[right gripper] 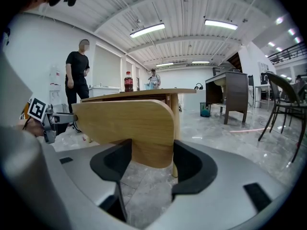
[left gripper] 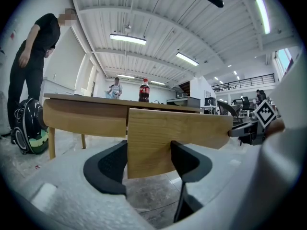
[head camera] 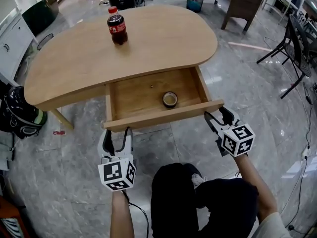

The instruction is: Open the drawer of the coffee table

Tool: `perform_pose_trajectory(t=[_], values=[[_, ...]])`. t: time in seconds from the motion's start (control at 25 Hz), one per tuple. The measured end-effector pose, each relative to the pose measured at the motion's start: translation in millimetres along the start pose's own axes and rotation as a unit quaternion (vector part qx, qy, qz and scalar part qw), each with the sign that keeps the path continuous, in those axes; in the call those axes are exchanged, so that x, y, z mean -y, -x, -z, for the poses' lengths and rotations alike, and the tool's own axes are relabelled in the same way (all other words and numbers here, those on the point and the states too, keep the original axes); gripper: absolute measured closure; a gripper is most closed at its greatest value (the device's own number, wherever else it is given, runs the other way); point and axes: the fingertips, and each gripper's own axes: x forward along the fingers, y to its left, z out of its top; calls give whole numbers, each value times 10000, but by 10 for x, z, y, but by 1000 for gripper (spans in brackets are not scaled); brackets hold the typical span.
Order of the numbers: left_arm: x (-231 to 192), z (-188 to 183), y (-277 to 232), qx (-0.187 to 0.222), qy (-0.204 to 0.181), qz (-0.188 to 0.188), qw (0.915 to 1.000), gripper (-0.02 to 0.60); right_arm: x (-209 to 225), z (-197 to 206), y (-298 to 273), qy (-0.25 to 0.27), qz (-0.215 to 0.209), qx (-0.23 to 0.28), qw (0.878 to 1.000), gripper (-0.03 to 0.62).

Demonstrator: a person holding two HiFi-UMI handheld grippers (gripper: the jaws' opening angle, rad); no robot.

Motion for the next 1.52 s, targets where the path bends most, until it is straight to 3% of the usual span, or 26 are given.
perform_pose_trajectory(t=[1.16,1.52], values=[[78,249,166,-140,7,-35,9999,307,-36,263,92,-31,-16,-204,9998,324],[62,258,196,-80,-36,-91,9999,307,-57,275,80,33,-142,-52,9999,324]])
